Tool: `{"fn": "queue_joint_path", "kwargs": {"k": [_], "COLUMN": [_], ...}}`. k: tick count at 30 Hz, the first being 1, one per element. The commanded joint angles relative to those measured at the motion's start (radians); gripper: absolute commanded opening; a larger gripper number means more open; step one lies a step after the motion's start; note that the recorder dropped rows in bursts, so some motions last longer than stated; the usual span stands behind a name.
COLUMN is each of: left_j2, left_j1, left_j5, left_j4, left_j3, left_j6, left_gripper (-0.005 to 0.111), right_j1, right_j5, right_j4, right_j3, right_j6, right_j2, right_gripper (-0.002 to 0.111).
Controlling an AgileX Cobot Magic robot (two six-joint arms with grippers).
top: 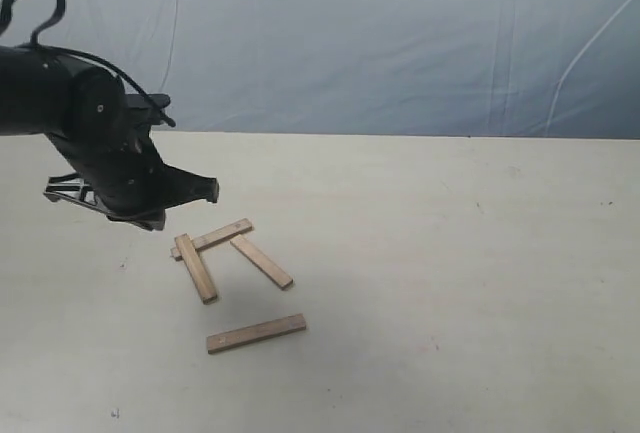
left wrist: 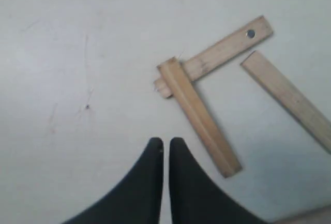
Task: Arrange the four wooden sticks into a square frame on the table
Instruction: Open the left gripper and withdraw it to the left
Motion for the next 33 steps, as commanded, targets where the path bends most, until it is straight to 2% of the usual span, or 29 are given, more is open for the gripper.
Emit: {"fn": "queue_joint_path", "kwargs": {"k": [1,4,7,15,18,24,27,30,31,33], "left_j2": [-0.110,-0.242,-0.394,-0.876,-1.065,-1.412,-1.543,-1.635,-1.657,-1.698], "left_j1": [0.007,0.007,0.007,0.007,0.007,0.007,0.007,0.007,0.007,0.007], "left_j5": [0.038,-0.070,-0.244,-0.581,-0.657,-0.764,-0.840,-0.903,-0.853,-0.844], "left_j4": [0.012,0.001,-0.060,-0.150,-0.175,-0.175,-0.189,-0.220,-0.212,-0.187], "left_j3": [0.063,0.184,0.329,0.718,0.833,1.069,1.184,1.231,1.231,1.231], "left_j6": [0.100,0.109,0.107,0.095,0.084,0.080,0.080,0.080,0.102,0.135], "left_gripper": [0.000,0.000,0.000,0.000,0.000,0.000,0.000,0.000,0.000,0.000], "right_j1": [0.000,0.000,0.000,0.000,0.000,0.000,0.000,0.000,0.000,0.000], "right_j5": [-0.012,-0.012,-0.012,-0.056,-0.206,-0.634,-0.851,-0.889,-0.886,-0.903], "right_j4": [-0.006,-0.008,-0.038,-0.045,-0.045,-0.035,-0.016,-0.059,-0.095,-0.151], "right_j3": [0.000,0.000,0.000,0.000,0.000,0.000,0.000,-0.045,-0.075,-0.131], "right_j6": [-0.002,-0.002,-0.002,-0.002,-0.002,0.000,0.130,0.234,0.237,0.237], "right_j2": [-0.008,-0.008,-0.008,-0.008,-0.008,-0.008,-0.008,0.017,0.049,0.126], "right_gripper": [-0.001,-0.001,-0.001,-0.001,-0.001,-0.001,-0.001,-0.001,-0.001,-0.001]}}
